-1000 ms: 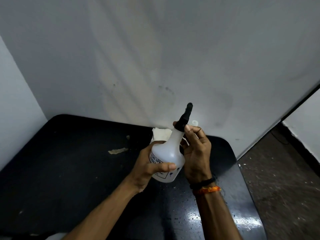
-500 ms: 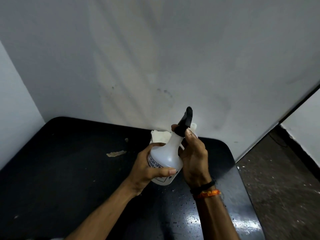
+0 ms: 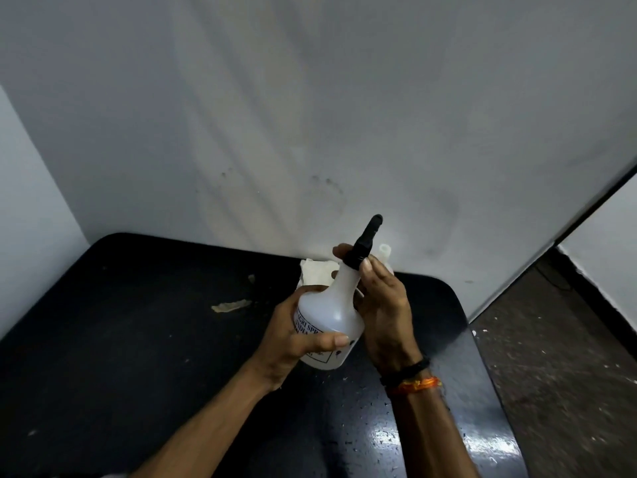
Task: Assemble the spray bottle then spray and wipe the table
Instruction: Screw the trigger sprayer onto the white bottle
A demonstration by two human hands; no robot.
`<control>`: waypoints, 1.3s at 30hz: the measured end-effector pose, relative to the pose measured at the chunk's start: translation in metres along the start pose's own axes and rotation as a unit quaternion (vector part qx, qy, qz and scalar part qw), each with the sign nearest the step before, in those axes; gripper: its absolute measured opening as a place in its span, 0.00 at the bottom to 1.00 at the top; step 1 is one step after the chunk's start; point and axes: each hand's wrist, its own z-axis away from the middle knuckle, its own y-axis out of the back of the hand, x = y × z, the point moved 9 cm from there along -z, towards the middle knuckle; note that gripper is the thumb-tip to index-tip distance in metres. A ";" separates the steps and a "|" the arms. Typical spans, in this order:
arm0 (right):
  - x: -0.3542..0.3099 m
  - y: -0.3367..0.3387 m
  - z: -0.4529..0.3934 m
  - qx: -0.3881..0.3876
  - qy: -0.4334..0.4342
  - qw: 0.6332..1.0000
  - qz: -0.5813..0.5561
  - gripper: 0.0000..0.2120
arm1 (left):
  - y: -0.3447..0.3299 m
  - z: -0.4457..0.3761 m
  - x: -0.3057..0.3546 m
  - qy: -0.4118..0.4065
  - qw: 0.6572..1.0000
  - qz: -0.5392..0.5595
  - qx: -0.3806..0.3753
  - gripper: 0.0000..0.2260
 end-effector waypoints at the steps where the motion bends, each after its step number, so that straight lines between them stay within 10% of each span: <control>1: 0.001 0.000 0.000 0.007 0.002 1.000 0.006 0.16 | 0.001 0.000 0.000 -0.002 1.000 -0.005 0.004 0.33; 26: -0.007 0.024 0.002 0.112 0.095 0.976 0.162 0.06 | 0.006 -0.003 0.002 -0.045 0.993 -0.109 0.030 0.34; 39: -0.007 0.011 -0.004 -0.003 0.038 0.996 0.085 0.12 | -0.002 -0.002 0.002 0.002 0.998 -0.059 -0.025 0.29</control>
